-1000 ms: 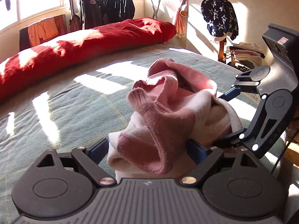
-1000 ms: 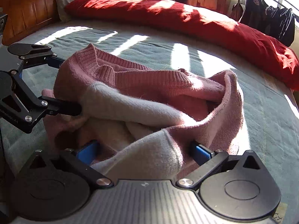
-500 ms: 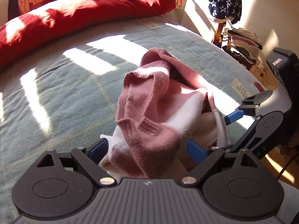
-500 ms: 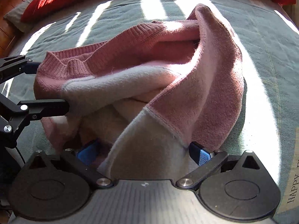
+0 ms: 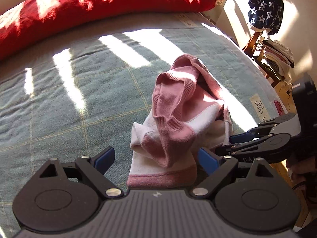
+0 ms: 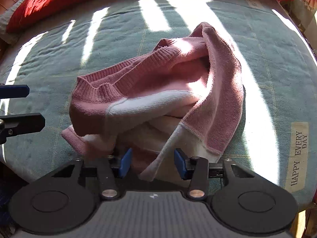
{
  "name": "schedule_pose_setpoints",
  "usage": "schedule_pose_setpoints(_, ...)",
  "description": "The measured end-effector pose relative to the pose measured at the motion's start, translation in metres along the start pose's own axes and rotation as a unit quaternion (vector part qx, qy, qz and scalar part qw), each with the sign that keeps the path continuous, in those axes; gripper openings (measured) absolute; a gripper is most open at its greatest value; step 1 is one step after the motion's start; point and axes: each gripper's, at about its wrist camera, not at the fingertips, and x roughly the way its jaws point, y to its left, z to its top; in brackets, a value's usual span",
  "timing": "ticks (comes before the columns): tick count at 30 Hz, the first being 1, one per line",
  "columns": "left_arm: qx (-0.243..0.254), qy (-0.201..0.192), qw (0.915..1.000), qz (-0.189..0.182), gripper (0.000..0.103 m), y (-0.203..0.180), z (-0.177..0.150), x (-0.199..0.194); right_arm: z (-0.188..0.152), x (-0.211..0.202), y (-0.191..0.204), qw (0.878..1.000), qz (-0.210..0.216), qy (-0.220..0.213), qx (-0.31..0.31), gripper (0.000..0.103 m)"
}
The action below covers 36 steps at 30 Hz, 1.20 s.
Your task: Fold clothes
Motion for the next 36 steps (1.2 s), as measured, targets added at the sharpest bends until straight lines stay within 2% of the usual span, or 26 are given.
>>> schedule_pose_setpoints(3, -0.007, 0.003, 1.0000, 0.001, 0.091, 0.008, -0.005, -0.011, -0.005, 0.011, 0.001, 0.999, -0.033, 0.004, 0.031, 0.027)
schedule_pose_setpoints(7, 0.006, 0.000, 1.0000, -0.003, 0.091, 0.020, -0.009, -0.028, -0.004, 0.015, 0.001, 0.995, -0.050, -0.004, 0.084, 0.019)
schedule_pose_setpoints(9, 0.011, 0.003, 0.9999, -0.006, 0.091, 0.026, -0.010, -0.036, -0.006, 0.020, 0.002, 0.993, -0.065, -0.007, 0.098, 0.010)
schedule_pose_setpoints(11, 0.022, 0.004, 0.9997, -0.008, 0.091, 0.031, -0.011, -0.045, -0.008, 0.020, 0.000, 0.991, -0.072, -0.010, 0.112, 0.006)
schedule_pose_setpoints(15, 0.038, 0.013, 0.9992, 0.000, 0.091, 0.037, -0.007, -0.054, -0.007, 0.009, -0.009, 0.989, -0.085, -0.015, 0.117, 0.005)
schedule_pose_setpoints(19, 0.014, 0.017, 0.9998, 0.003, 0.091, 0.038, 0.005, -0.054, 0.003, -0.005, -0.024, 0.991, -0.095, -0.010, 0.097, 0.005)
schedule_pose_setpoints(22, 0.004, 0.016, 0.9999, 0.002, 0.091, 0.030, 0.017, -0.049, 0.015, -0.017, -0.043, 0.991, -0.117, -0.016, 0.068, 0.005)
schedule_pose_setpoints(23, 0.003, 0.017, 0.9998, 0.003, 0.091, 0.026, 0.022, -0.046, 0.019, -0.019, -0.050, 0.990, -0.129, -0.018, 0.057, 0.000)
schedule_pose_setpoints(25, -0.001, 0.024, 0.9997, 0.008, 0.091, 0.017, 0.033, -0.038, 0.028, -0.023, -0.071, 0.990, -0.130, -0.017, 0.054, 0.000)
schedule_pose_setpoints(27, -0.008, 0.027, 0.9996, 0.009, 0.091, 0.008, 0.044, -0.031, 0.036, -0.028, -0.092, 0.992, -0.102, -0.015, 0.070, 0.001)
schedule_pose_setpoints(32, -0.026, 0.032, 0.9991, 0.011, 0.091, -0.010, 0.063, -0.016, 0.049, -0.028, -0.096, 0.996, 0.009, 0.011, 0.089, 0.019)
schedule_pose_setpoints(34, -0.033, 0.038, 0.9987, 0.009, 0.091, -0.014, 0.065, -0.011, 0.051, -0.018, -0.080, 0.996, 0.030, 0.027, 0.075, 0.021)
schedule_pose_setpoints(36, -0.040, 0.045, 0.9982, 0.004, 0.091, -0.017, 0.066, -0.007, 0.051, -0.006, -0.072, 0.995, 0.030, 0.044, 0.081, 0.025)
